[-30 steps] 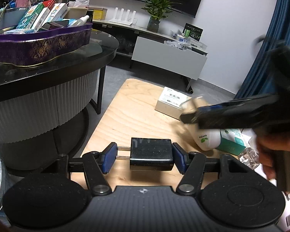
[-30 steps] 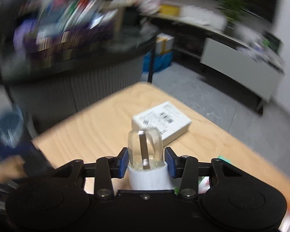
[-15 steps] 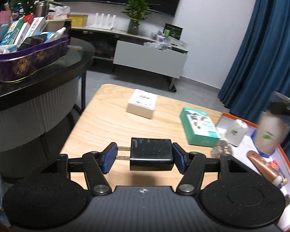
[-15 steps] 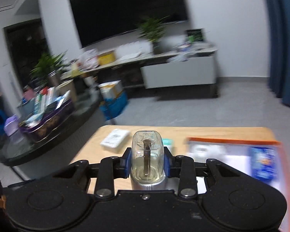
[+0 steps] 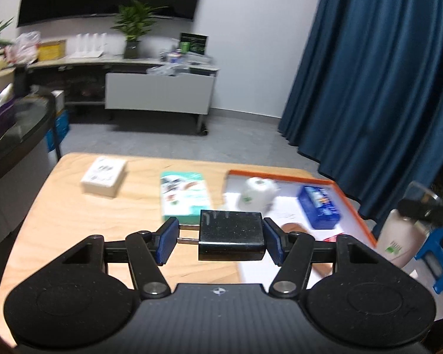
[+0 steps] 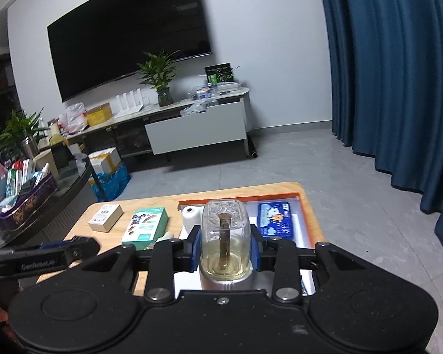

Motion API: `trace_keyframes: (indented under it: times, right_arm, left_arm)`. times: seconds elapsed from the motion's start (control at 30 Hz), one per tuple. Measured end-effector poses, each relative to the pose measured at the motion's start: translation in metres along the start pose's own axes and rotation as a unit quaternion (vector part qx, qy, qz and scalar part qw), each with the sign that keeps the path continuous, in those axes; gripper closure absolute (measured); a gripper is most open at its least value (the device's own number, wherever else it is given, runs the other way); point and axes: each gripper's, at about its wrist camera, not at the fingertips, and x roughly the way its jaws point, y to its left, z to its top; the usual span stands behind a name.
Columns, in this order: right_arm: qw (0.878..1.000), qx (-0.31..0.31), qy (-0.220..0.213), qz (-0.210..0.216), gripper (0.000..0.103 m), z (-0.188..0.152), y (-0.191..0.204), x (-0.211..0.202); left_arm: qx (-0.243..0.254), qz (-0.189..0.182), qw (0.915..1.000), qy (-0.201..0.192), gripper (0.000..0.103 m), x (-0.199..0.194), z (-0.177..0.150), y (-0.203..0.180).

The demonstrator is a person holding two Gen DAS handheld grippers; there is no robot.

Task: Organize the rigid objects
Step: 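Hold the black adapter and glass bottle above the white box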

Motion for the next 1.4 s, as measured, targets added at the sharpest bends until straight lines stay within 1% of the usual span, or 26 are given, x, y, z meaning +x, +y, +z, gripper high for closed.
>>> trace_keyframes:
  times: [0.1,0.27,0.53,0.77,1.0,1.07,1.17,1.23,1.33,1.4]
  right_arm:
    - [1.0,0.007,-0.004,-0.003,0.064,-0.003,-0.012,-0.008]
    - [1.0,0.015,-0.014,-0.012,0.064,-0.006,-0.024,-0.018]
    - [0.999,0.025,-0.025,-0.017,0.064,-0.009,-0.04,-0.028]
    - [0.999,0.027,-0.023,-0.02,0.064,-0.012,-0.041,-0.026]
    - [0.999,0.019,-0.018,-0.021,0.064,-0.013,-0.035,-0.02]
    - [1.0,0.016,-0.015,-0.02,0.064,-0.013,-0.034,-0.02]
    - [1.0,0.017,-0.009,-0.02,0.064,-0.016,-0.035,-0.02]
    - [1.0,0.018,-0.007,-0.02,0.064,-0.018,-0.035,-0.021]
    - [1.0,0.018,-0.006,-0.024,0.064,-0.021,-0.036,-0.024]
    - [0.999,0.021,-0.007,-0.027,0.064,-0.02,-0.038,-0.025]
  left_arm:
    - [0.018,-0.005,0.9998,0.003,0.042,0.003,0.007,-0.026]
    - [0.039,-0.009,0.9991,0.009,0.042,0.007,0.011,-0.058]
    - [0.058,-0.016,0.998,0.017,0.042,0.011,0.007,-0.08]
    - [0.057,-0.013,0.9981,0.021,0.042,0.012,0.003,-0.081]
    - [0.046,-0.017,0.9983,0.032,0.042,0.003,-0.014,-0.072]
    - [0.044,-0.012,0.9984,0.035,0.042,-0.001,-0.021,-0.066]
    - [0.028,-0.008,0.9987,0.041,0.042,-0.006,-0.027,-0.055]
    - [0.033,-0.005,0.9987,0.038,0.042,-0.011,-0.03,-0.049]
    - [0.038,0.009,0.9986,0.034,0.042,-0.018,-0.036,-0.038]
    - [0.026,0.019,0.9988,0.037,0.042,-0.02,-0.038,-0.028]
